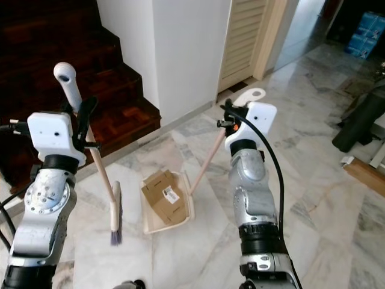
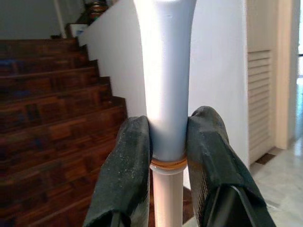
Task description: Sweep floor
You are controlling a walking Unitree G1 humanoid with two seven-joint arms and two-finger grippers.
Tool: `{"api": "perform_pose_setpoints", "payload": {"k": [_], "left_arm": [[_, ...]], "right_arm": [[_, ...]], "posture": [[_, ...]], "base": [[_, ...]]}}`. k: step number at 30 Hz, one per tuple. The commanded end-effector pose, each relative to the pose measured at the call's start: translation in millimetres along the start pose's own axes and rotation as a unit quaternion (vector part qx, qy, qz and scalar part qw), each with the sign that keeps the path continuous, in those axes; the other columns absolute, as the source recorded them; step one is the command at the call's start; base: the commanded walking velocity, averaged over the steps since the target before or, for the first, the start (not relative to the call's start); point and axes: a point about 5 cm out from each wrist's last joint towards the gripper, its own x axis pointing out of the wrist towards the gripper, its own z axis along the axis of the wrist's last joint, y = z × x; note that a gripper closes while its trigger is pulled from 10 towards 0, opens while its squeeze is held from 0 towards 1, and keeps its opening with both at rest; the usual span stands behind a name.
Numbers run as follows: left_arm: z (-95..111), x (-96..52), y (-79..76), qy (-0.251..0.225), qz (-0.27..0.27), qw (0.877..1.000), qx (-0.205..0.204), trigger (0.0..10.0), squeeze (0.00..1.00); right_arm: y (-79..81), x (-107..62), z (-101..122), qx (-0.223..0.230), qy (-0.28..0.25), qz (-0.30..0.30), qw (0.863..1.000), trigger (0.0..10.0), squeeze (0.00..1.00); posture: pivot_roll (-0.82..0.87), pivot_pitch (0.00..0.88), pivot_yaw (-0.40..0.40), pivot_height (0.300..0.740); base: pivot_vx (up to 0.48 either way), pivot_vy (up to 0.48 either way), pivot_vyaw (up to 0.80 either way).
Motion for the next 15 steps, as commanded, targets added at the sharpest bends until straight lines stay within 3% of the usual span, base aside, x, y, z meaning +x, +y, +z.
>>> {"api": "perform_pose_setpoints", "payload": {"k": [1, 15], "left_arm": [[9.0, 2.6, 0.7, -0.03, 0.002, 1.0, 0.009, 10.0, 0.0], [11.8, -2.8, -0.2, -0.023, 0.005, 1.0, 0.012, 10.0, 0.0]], "right_arm": [[7.5, 0.6, 18.9, 0.013, -0.04, 0.01, 0.999, 10.0, 0.0], [13.5, -2.1, 19.2, 0.036, -0.029, 0.004, 0.999, 10.0, 0.0]], "posture": [[-0.01, 0.0, -0.03, 0.74], [0.01, 0.054, -0.043, 0.74]], "base": [[0.0, 0.0, 0.8], [0.0, 0.0, 0.8]]}}
